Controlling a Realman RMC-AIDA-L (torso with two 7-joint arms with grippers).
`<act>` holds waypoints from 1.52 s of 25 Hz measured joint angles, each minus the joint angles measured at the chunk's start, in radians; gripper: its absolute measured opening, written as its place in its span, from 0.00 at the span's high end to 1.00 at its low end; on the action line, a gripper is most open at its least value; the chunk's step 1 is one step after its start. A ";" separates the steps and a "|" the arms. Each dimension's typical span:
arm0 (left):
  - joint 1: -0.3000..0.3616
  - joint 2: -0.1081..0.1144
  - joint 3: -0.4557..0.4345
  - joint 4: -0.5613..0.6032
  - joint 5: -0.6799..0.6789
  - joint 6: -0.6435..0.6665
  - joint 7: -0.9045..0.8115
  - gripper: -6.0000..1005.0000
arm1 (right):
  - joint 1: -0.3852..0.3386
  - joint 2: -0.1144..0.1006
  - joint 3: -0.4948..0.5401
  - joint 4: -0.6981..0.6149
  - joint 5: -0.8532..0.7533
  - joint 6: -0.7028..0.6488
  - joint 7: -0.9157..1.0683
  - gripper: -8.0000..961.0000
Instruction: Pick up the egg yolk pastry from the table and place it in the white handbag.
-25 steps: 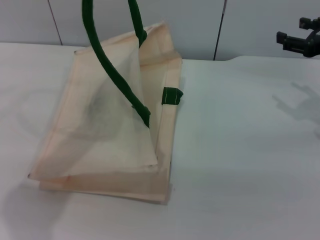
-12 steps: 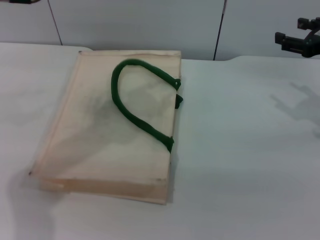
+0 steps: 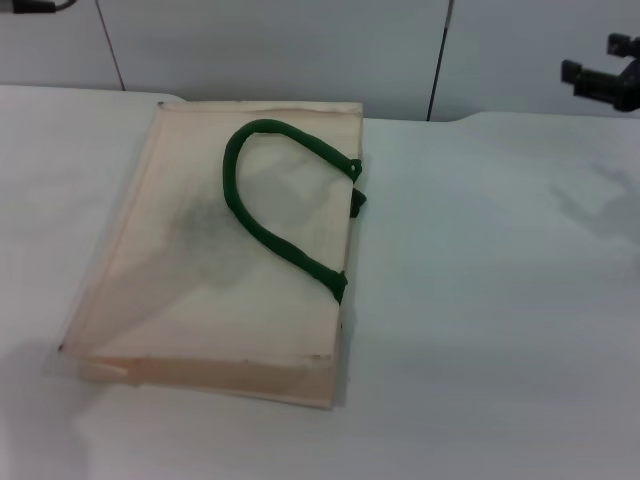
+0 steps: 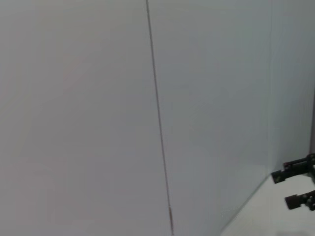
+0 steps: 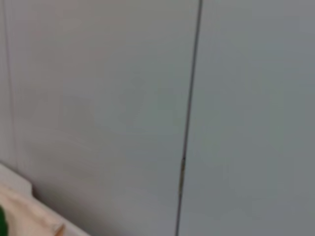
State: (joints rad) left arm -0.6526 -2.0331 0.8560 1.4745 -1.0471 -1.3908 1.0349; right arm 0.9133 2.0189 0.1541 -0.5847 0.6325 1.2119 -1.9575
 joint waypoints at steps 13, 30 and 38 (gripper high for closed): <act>0.132 -0.011 0.004 -0.314 -0.474 0.342 0.503 0.47 | -0.128 0.014 0.002 0.118 0.511 -0.011 -0.332 0.25; 0.156 -0.018 0.047 -0.586 -0.852 0.446 0.904 0.47 | -0.162 0.011 -0.005 0.286 0.674 -0.077 -0.607 0.35; 0.186 -0.017 0.133 -0.665 -1.039 0.447 1.093 0.47 | -0.170 0.009 -0.008 0.294 0.669 -0.079 -0.618 0.34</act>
State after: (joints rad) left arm -0.4664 -2.0500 0.9888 0.8093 -2.0860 -0.9437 2.1275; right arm 0.7435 2.0278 0.1462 -0.2910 1.3016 1.1332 -2.5752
